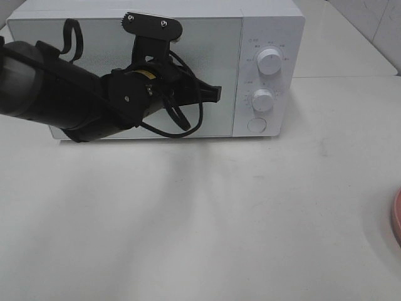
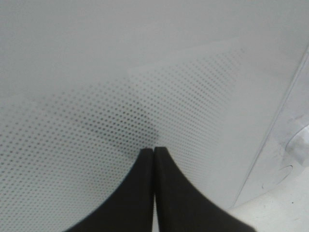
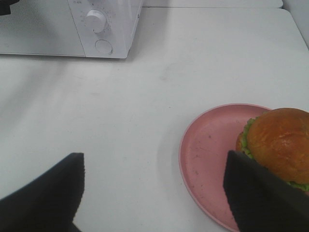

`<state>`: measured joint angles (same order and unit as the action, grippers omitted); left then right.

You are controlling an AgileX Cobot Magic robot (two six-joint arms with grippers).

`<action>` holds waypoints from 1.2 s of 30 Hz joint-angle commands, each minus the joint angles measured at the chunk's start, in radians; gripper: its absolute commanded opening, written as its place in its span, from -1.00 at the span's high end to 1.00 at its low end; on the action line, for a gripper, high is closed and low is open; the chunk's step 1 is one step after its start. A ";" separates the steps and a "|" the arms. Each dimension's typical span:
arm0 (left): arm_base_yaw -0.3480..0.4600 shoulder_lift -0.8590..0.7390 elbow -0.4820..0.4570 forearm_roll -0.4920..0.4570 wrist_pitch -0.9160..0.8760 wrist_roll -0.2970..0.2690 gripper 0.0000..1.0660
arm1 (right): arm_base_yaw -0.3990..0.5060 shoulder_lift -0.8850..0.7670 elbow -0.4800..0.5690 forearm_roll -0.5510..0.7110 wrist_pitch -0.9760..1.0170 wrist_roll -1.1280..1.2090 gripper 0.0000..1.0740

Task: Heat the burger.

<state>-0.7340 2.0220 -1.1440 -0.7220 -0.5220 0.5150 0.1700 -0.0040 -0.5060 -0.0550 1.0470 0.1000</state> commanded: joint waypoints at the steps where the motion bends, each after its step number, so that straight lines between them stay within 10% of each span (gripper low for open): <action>1: 0.040 0.001 -0.048 -0.033 -0.155 0.019 1.00 | -0.007 -0.026 0.000 -0.002 -0.010 -0.012 -0.42; 15: -0.046 -0.175 0.155 -0.051 0.007 0.061 0.92 | -0.007 -0.026 0.000 -0.002 -0.010 -0.012 -0.42; 18: -0.046 -0.217 0.175 -0.051 0.177 0.061 0.41 | -0.007 -0.026 0.000 -0.002 -0.010 -0.012 -0.42; 20: -0.046 -0.249 0.183 -0.052 0.318 0.057 -0.56 | -0.007 -0.026 0.000 -0.002 -0.010 -0.012 -0.42; 21: -0.046 -0.249 0.183 -0.052 0.318 0.057 -0.56 | -0.007 -0.026 0.000 -0.002 -0.010 -0.012 -0.42; 22: -0.046 -0.264 0.183 -0.051 0.411 0.057 -0.97 | -0.007 -0.026 0.000 -0.002 -0.010 -0.012 -0.42; 36: -0.038 -0.284 0.181 0.141 0.992 0.035 -0.91 | -0.007 -0.026 0.000 -0.002 -0.010 -0.012 -0.42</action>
<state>-0.7690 1.7490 -0.9630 -0.5920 0.4220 0.5560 0.1700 -0.0040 -0.5060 -0.0550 1.0470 0.1000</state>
